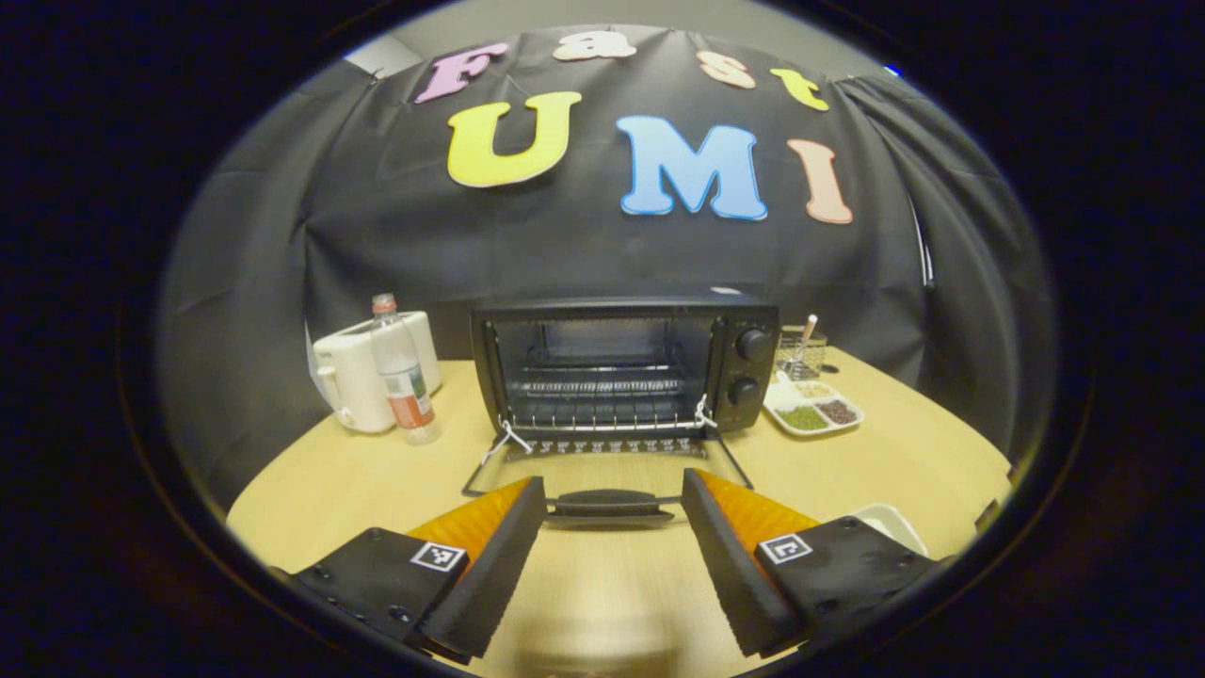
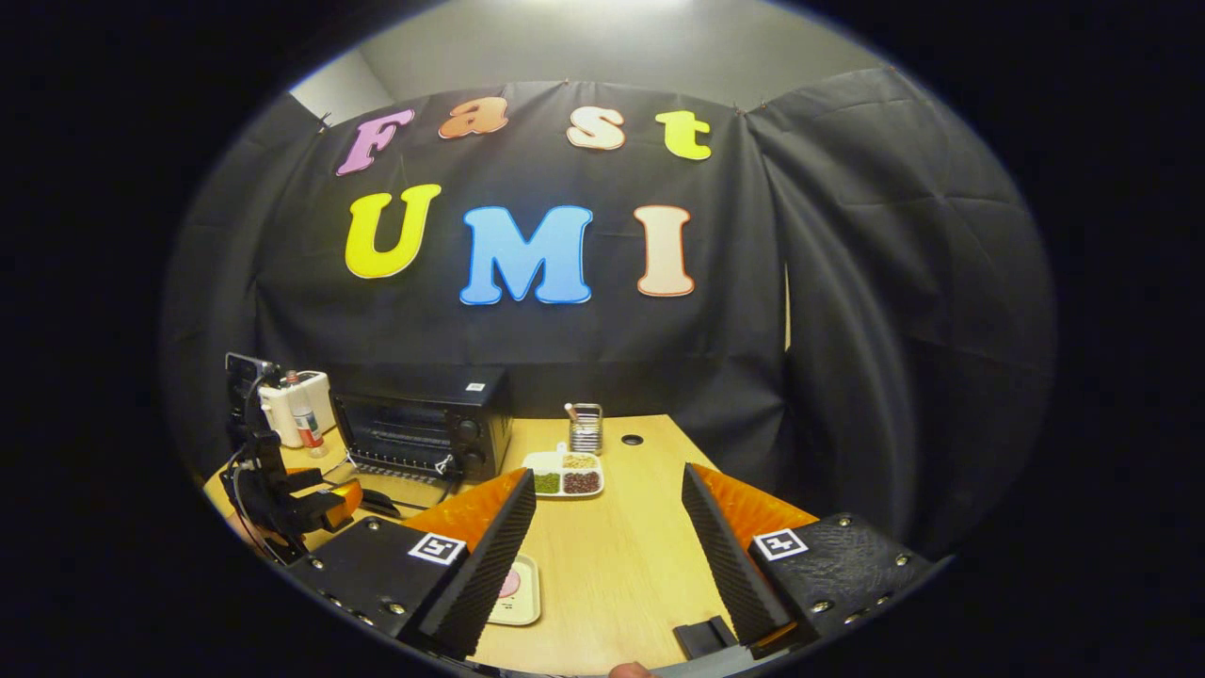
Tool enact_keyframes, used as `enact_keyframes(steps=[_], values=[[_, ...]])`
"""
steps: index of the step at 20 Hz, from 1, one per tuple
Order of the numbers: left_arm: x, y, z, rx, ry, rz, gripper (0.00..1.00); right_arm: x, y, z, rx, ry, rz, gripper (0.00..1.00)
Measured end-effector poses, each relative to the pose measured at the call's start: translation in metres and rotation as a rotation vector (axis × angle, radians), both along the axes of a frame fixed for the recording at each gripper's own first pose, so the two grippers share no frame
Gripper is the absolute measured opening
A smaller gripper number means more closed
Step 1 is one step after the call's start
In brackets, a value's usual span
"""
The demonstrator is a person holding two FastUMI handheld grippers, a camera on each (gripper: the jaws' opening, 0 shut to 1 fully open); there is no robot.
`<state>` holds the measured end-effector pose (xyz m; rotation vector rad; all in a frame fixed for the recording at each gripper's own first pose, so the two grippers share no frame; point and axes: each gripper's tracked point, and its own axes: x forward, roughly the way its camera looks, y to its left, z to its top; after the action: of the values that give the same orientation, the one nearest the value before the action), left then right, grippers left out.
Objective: Open the electric oven with the left hand, put the food in, and close the electric oven.
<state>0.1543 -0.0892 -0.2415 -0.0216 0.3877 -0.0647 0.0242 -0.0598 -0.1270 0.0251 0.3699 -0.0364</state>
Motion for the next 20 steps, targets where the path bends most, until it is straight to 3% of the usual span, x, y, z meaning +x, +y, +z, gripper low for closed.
enact_keyframes(steps=[5,10,16,20], values=[[-0.009,0.018,0.082,0.009,-0.146,0.029,0.98,0.023,0.030,-0.039,0.109,0.140,0.137,0.96],[-0.032,0.036,0.138,0.029,-0.234,0.051,0.97,0.019,0.063,-0.092,0.272,0.399,0.292,0.98],[-0.066,0.068,0.167,0.042,-0.279,0.104,1.00,0.010,0.076,-0.140,0.476,0.688,0.333,0.98],[-0.085,0.088,0.175,0.050,-0.291,0.146,0.97,0.003,0.085,-0.163,0.672,0.897,0.354,0.95]])
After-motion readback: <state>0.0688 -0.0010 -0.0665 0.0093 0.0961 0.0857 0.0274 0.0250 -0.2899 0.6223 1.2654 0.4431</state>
